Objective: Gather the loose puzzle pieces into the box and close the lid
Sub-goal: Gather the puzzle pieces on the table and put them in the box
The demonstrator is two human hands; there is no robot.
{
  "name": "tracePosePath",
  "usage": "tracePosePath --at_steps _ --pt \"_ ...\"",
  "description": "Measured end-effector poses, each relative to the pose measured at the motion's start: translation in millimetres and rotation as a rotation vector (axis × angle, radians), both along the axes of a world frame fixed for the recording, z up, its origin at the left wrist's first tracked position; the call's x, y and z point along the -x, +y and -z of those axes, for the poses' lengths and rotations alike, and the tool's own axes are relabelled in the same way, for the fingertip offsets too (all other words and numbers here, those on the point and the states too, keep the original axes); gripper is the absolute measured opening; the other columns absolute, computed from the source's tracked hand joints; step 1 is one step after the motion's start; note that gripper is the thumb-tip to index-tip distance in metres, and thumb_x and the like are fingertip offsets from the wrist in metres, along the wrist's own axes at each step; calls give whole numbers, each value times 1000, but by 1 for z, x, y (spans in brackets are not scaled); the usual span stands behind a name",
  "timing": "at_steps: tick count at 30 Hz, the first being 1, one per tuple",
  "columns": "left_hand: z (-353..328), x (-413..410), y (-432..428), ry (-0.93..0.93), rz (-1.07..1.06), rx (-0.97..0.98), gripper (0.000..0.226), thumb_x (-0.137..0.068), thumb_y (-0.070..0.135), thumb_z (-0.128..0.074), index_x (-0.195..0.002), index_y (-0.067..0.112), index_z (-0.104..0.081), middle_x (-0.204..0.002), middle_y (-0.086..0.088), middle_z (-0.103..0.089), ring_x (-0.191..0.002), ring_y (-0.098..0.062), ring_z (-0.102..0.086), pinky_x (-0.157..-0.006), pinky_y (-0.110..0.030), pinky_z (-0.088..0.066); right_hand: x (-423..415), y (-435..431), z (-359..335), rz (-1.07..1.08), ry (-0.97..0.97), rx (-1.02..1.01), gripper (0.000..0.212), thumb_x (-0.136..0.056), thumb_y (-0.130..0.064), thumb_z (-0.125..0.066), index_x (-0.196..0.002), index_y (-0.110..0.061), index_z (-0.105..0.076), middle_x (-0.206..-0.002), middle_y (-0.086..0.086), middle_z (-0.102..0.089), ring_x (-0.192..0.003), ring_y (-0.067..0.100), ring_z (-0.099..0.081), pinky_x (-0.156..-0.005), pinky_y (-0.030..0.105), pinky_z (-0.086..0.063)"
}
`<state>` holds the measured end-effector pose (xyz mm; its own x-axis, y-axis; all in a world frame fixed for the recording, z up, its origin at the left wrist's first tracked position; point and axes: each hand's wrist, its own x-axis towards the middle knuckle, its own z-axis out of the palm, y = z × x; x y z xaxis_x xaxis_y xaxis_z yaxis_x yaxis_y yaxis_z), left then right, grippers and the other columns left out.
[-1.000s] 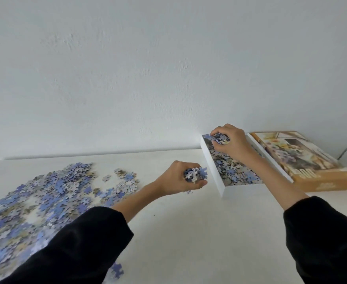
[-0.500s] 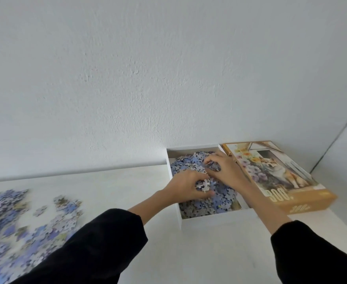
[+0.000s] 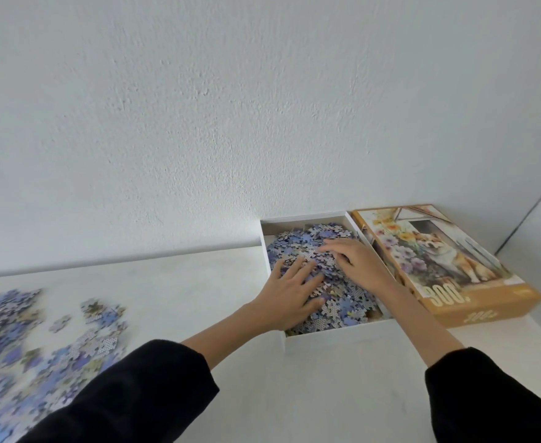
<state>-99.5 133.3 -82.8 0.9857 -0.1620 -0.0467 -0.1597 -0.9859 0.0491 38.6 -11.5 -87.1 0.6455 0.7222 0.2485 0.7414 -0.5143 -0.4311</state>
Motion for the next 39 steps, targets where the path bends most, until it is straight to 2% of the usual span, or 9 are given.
tracePosePath --at_steps 3,7,12,16,19,25,31,36,39 --pt "-5 -7 1 34 -78 -67 58 -99 47 -12 -150 19 -7 -158 -4 -2 -145 -24 7 -114 -53 9 3 0 -1 31 -26 -25 31 -94 -10 -47 -118 -22 -63 -128 -3 -57 -122 12 -49 -99 25 -36" --pt "-9 -8 4 -101 -73 -40 51 -101 40 -23 -147 18 -21 -155 -3 -20 -145 -22 -8 -116 -51 4 4 -4 -4 136 -38 -65 26 -91 -16 -55 -113 -24 -65 -125 -5 -59 -118 12 -52 -92 28 -43" --pt "-9 4 1 -112 33 180 44 -100 34 -32 -138 14 -43 -145 -7 -41 -136 -22 -33 -109 -38 -28 5 -4 -4 145 -41 -20 25 -94 -25 -50 -115 -23 -64 -119 -6 -63 -112 12 -55 -84 29 -47" --pt "-5 -1 5 20 7 -24 54 -99 46 -23 -147 19 -22 -156 -6 -15 -144 -21 -14 -116 -51 -4 8 -2 -6 68 51 -78 27 -95 -25 -48 -117 -20 -64 -117 -3 -64 -110 12 -55 -92 30 -44" --pt "-8 -6 5 19 -51 20 54 -100 45 -21 -145 17 -24 -156 -7 -17 -144 -19 -15 -114 -56 3 10 0 -8 65 83 -78 29 -96 -23 -45 -119 -18 -62 -122 0 -62 -115 12 -53 -100 33 -41" --pt "-35 21 16 -219 -19 276 37 -101 33 -32 -127 17 -53 -129 0 -55 -121 -14 -48 -110 -34 -15 22 7 -21 122 23 -220 27 -94 -13 -48 -117 -14 -62 -119 2 -63 -113 16 -55 -93 22 -38" --pt "-57 91 62 -273 61 431 30 -100 26 -38 -118 18 -61 -118 4 -61 -105 -7 -53 -81 -17 -38 70 44 -42 55 -7 -282 27 -93 -16 -50 -118 -16 -62 -117 0 -64 -109 14 -56 -86 23 -42" --pt "-59 160 98 -280 54 415 30 -100 30 -37 -117 22 -60 -114 8 -61 -102 -6 -56 -85 -25 -45 123 90 -55 -35 -10 -287 26 -90 -14 -54 -113 -20 -64 -92 -6 -67 -78 5 -56 -66 26 -41" --pt "-58 202 123 -287 9 421 30 -99 29 -38 -117 21 -61 -114 8 -61 -101 -6 -57 -85 -27 -46 157 122 -55 -102 -8 -284 26 -89 -11 -54 -112 -18 -65 -108 -9 -65 -104 10 -56 -87 27 -43"
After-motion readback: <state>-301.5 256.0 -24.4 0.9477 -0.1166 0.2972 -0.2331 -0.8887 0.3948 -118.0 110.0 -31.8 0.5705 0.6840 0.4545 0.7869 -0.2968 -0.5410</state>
